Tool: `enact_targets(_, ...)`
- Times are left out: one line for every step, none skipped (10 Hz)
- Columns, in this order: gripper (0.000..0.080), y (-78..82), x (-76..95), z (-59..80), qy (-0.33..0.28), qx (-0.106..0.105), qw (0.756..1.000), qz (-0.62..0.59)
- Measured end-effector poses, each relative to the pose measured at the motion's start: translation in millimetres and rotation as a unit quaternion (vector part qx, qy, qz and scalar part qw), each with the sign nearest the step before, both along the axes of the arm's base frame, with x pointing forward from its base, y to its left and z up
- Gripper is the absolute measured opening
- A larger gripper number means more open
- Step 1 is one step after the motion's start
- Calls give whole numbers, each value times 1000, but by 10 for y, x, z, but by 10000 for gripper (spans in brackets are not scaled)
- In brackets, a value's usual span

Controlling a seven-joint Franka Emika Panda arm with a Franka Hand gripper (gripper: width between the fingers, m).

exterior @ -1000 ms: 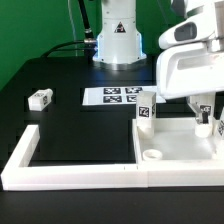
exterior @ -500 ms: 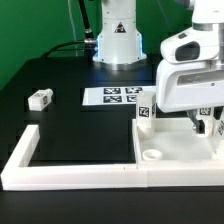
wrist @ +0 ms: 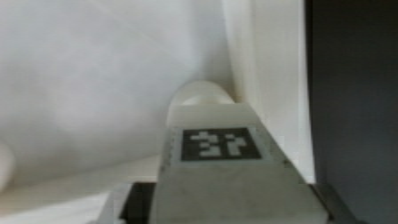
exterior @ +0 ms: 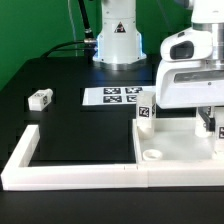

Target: Assemble square table

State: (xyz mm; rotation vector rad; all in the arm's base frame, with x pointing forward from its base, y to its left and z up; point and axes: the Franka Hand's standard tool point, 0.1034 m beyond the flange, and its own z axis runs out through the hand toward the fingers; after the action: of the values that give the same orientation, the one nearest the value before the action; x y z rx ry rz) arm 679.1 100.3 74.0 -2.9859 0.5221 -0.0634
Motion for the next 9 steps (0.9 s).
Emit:
enact_targets(287, -3, 0, -1, 3, 2, 1000, -30)
enact_targets(287, -10, 7, -14, 6, 6, 997, -77)
enact_targets(287, -33, 20, -19, 12, 14, 986, -165)
enact_targets(287, -39, 10, -18, 24, 25, 961, -276)
enact_targets(287, -35, -2, -24, 39, 41, 919, -389)
enact_targets(288, 1, -9, -31, 58, 62, 873, -481)
enact_targets(288, 10, -10, -33, 67, 74, 847, -522)
enact_targets(288, 23, -7, -35, 72, 77, 823, -559)
enact_targets(288, 23, -8, -35, 71, 76, 828, -551)
